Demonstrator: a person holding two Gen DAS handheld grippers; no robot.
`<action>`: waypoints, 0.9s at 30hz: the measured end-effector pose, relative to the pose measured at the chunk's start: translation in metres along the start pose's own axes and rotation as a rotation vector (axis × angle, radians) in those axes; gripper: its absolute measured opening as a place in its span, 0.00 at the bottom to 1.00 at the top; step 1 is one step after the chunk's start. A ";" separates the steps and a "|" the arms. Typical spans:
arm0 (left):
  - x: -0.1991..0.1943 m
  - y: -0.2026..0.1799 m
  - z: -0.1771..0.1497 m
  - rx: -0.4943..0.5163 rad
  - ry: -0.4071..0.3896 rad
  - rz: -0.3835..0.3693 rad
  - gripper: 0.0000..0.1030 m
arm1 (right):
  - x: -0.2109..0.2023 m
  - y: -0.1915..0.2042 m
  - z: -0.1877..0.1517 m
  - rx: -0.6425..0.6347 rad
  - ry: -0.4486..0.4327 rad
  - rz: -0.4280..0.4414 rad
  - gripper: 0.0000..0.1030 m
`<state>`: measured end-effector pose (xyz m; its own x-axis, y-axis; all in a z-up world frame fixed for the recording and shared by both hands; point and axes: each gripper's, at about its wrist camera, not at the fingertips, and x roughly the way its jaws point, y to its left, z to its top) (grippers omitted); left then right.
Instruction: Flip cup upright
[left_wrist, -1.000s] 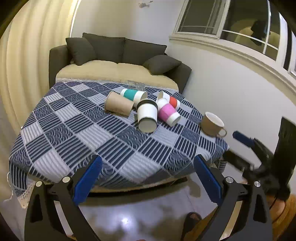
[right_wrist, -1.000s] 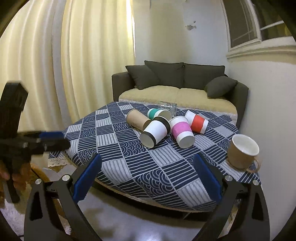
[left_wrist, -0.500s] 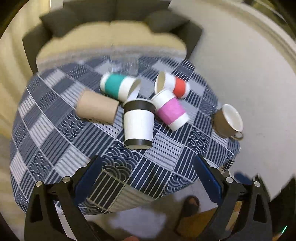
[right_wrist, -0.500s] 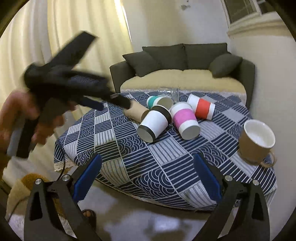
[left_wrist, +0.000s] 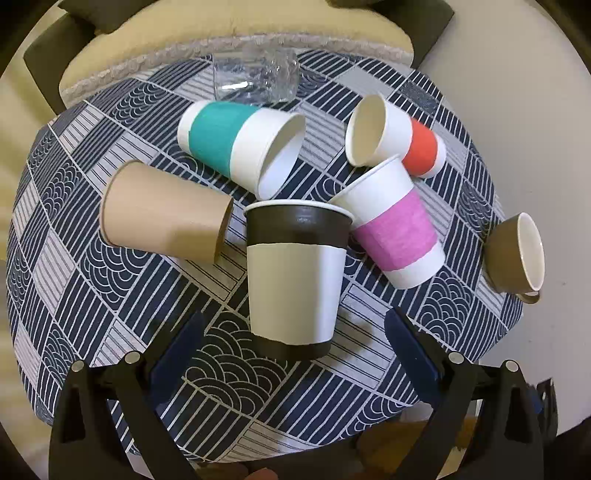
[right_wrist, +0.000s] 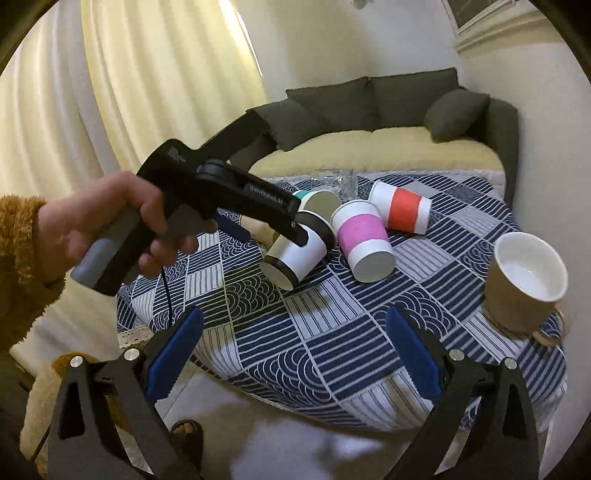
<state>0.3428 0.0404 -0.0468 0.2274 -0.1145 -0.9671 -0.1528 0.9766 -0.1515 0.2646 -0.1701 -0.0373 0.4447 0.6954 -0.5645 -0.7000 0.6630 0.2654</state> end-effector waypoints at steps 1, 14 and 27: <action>0.002 0.000 0.001 0.000 0.007 -0.001 0.92 | 0.003 -0.001 0.001 -0.005 0.009 0.012 0.95; 0.021 -0.019 0.010 0.044 0.034 0.041 0.65 | 0.016 -0.007 0.004 0.000 0.023 0.036 0.95; 0.020 -0.026 0.003 0.057 0.025 0.064 0.57 | 0.013 -0.012 -0.001 0.012 0.024 0.025 0.95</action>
<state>0.3544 0.0137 -0.0614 0.1944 -0.0554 -0.9794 -0.1108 0.9908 -0.0781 0.2778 -0.1695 -0.0485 0.4130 0.7053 -0.5762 -0.7040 0.6486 0.2893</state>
